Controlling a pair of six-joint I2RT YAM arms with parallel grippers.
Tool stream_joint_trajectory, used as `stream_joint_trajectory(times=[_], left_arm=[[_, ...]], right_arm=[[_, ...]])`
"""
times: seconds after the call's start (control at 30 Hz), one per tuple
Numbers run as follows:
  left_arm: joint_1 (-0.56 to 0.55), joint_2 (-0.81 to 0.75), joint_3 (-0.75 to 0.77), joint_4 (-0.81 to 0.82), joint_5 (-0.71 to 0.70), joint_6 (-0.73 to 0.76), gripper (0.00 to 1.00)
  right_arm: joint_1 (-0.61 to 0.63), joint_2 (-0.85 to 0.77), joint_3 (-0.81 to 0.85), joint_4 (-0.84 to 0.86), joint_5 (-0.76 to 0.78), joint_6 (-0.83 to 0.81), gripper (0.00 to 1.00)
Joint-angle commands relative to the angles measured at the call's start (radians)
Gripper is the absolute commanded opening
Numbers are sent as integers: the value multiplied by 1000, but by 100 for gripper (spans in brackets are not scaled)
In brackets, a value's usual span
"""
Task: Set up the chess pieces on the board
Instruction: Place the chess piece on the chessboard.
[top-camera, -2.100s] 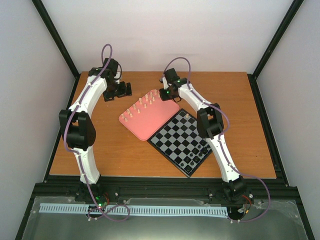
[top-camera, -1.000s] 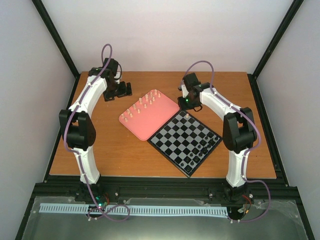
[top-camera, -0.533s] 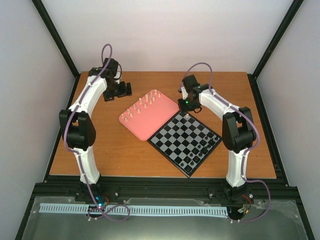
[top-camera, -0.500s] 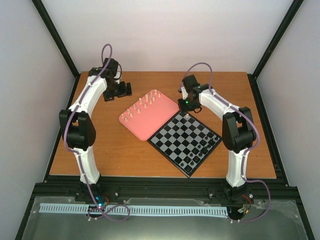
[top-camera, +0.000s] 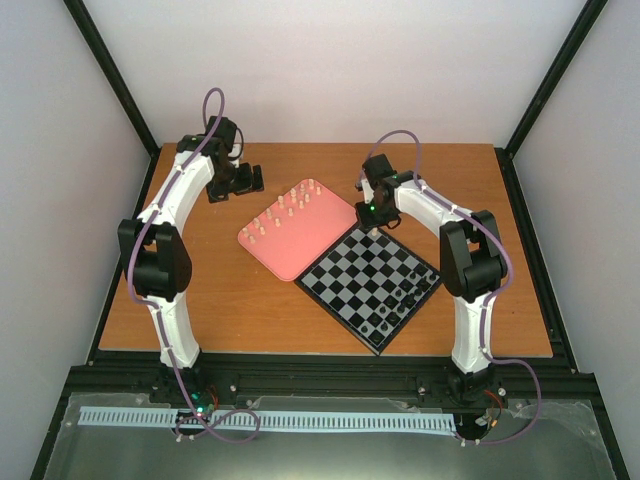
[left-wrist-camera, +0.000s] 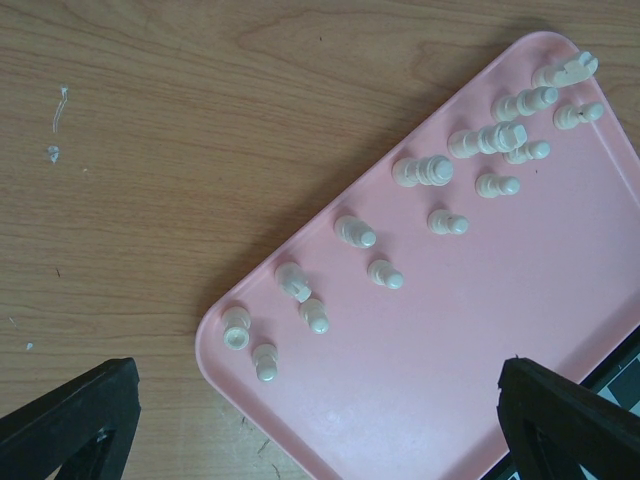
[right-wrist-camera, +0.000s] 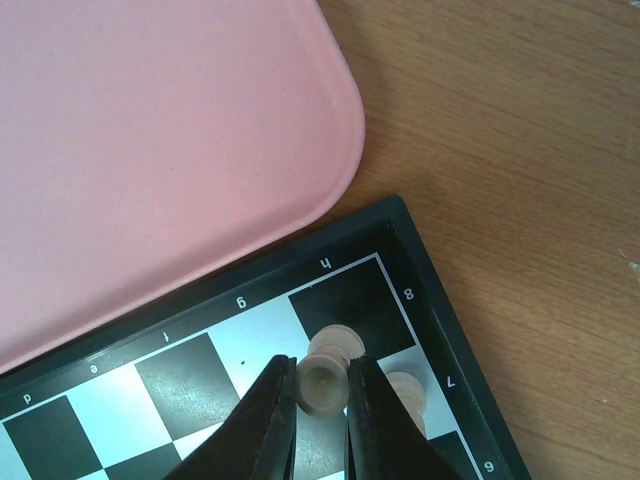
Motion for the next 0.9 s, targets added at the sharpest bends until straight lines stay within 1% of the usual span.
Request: stream_joint_trajectory(times=[0.0,0.37,0.6,0.7,0.87], left_arm=[[7,-21,11,6,-3,-7,100],[7,-22,10,7,1,-6,100],[7,-25,10,7,-1,-6,100],[7,-27,8,7,-2,-5,100],[7,-31,10,7,-4,-5,100]], right_arm=[[5,27,-5,14,11,-14,6],[5,52,6,12,7,-14,8],[5,48,5,11,11,-15,10],[5,48,5,8,7,-21,14],[4,24,-9,18,0,-30,27]])
